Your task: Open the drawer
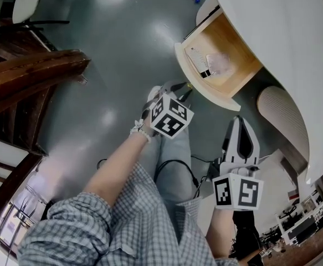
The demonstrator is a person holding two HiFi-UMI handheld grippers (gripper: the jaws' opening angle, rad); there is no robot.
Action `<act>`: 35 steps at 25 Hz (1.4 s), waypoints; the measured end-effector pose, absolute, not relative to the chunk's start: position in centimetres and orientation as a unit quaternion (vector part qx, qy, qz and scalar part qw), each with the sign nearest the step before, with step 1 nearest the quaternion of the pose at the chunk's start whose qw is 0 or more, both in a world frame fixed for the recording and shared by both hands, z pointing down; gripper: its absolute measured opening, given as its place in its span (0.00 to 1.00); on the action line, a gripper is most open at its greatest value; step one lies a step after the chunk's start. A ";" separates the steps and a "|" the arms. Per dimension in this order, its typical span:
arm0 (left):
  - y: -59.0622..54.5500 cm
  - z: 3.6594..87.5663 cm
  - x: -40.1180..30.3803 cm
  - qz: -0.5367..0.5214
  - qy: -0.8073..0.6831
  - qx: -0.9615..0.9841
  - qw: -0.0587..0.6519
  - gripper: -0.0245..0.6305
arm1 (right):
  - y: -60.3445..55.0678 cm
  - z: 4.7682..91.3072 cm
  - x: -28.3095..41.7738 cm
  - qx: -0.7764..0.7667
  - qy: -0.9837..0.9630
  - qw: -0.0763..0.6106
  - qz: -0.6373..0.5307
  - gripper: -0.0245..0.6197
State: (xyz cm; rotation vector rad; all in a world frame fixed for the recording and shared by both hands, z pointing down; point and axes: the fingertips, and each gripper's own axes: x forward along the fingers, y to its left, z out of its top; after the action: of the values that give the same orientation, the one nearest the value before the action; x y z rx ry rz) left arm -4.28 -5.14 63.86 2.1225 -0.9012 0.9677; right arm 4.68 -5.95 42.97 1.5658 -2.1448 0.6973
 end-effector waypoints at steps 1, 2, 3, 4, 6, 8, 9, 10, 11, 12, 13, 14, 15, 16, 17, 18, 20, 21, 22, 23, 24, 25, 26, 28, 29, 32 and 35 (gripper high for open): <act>-5.1 63.7 -4.4 0.372 -0.343 0.801 0.320 0.20 | -6.0 42.7 4.6 0.559 -0.767 0.196 0.247 0.05; -5.0 63.4 -4.6 0.375 -0.344 0.798 0.324 0.17 | -6.0 42.5 4.6 0.560 -0.767 0.194 0.246 0.05; -5.1 63.0 -4.7 0.378 -0.345 0.795 0.324 0.15 | -6.1 42.3 4.6 0.561 -0.767 0.193 0.244 0.05; -5.0 62.6 -4.9 0.382 -0.346 0.795 0.321 0.12 | -6.1 42.0 4.6 0.562 -0.767 0.191 0.244 0.05; -4.7 61.9 -5.1 0.387 -0.336 0.799 0.314 0.05 | -6.1 41.4 4.6 0.565 -0.766 0.187 0.243 0.05; -4.1 61.0 -5.1 0.388 -0.316 0.808 0.312 0.05 | -6.3 40.8 4.7 0.567 -0.766 0.184 0.241 0.05; -3.8 60.4 -5.1 0.388 -0.308 0.810 0.314 0.05 | -6.3 40.5 4.9 0.568 -0.766 0.183 0.239 0.05; -3.5 59.8 -5.1 0.387 -0.303 0.811 0.316 0.05 | -6.3 40.2 5.0 0.568 -0.767 0.183 0.238 0.05; -3.2 59.1 -5.2 0.387 -0.298 0.812 0.318 0.05 | -6.3 39.9 5.0 0.568 -0.767 0.183 0.237 0.05; -3.0 58.4 -5.4 0.388 -0.294 0.813 0.320 0.05 | -6.2 39.6 5.0 0.569 -0.767 0.183 0.235 0.05; -2.9 57.6 -5.7 0.390 -0.290 0.813 0.320 0.05 | -6.3 39.2 4.9 0.570 -0.767 0.181 0.234 0.05; -2.9 56.8 -6.0 0.391 -0.287 0.814 0.320 0.05 | -6.4 38.7 4.8 0.571 -0.767 0.179 0.232 0.05; -3.0 55.9 -6.2 0.390 -0.284 0.815 0.320 0.05 | -6.4 38.2 4.7 0.572 -0.768 0.177 0.230 0.05; -3.2 54.9 -6.5 0.389 -0.283 0.817 0.318 0.05 | -6.5 37.7 4.6 0.572 -0.768 0.175 0.227 0.05; -3.4 53.9 -6.7 0.387 -0.282 0.819 0.314 0.05 | -6.5 37.2 4.6 0.572 -0.769 0.174 0.224 0.05; -3.6 52.9 -6.9 0.385 -0.282 0.822 0.309 0.05 | -6.6 36.6 4.5 0.572 -0.771 0.172 0.221 0.05; -4.2 50.8 -7.3 0.380 -0.278 0.830 0.298 0.05 | -6.9 35.4 4.4 0.571 -0.775 0.169 0.214 0.05; -4.5 49.8 -7.5 0.378 -0.276 0.833 0.295 0.05 | -7.1 34.7 4.4 0.570 -0.777 0.168 0.209 0.05; -4.8 48.9 -7.7 0.374 -0.274 0.836 0.292 0.05 | -7.2 34.1 4.4 0.570 -0.778 0.166 0.205 0.05; -5.1 47.9 -8.0 0.370 -0.274 0.839 0.290 0.05 | -7.3 33.6 4.5 0.570 -0.779 0.164 0.201 0.05; -5.4 46.9 -8.2 0.365 -0.276 0.842 0.287 0.05 | -7.4 33.1 4.5 0.571 -0.780 0.162 0.198 0.05; -5.7 45.9 -8.5 0.360 -0.279 0.843 0.286 0.05 | -7.5 32.6 4.6 0.571 -0.781 0.160 0.194 0.05; -6.0 44.9 -8.8 0.355 -0.284 0.844 0.284 0.05 | -7.6 32.1 4.6 0.571 -0.782 0.158 0.191 0.05; -6.7 42.6 -9.2 0.341 -0.296 0.847 0.282 0.05 | -7.7 31.2 4.6 0.570 -0.785 0.156 0.186 0.05; -7.1 41.4 -9.4 0.332 -0.303 0.848 0.282 0.05 | -7.6 30.7 4.5 0.569 -0.786 0.155 0.184 0.05; -8.3 38.1 -9.7 0.309 -0.325 0.850 0.276 0.05 | -7.6 29.3 4.1 0.563 -0.793 0.154 0.176 0.05; -9.8 35.2 -9.4 0.290 -0.341 0.857 0.256 0.05 | -7.9 28.3 3.9 0.560 -0.796 0.150 0.172 0.05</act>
State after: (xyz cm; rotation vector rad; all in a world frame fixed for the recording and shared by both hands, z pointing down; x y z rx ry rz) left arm -9.41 -9.77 35.23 2.3246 -0.9263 0.7859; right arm 3.92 -7.86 28.34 1.6098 -2.2877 0.4936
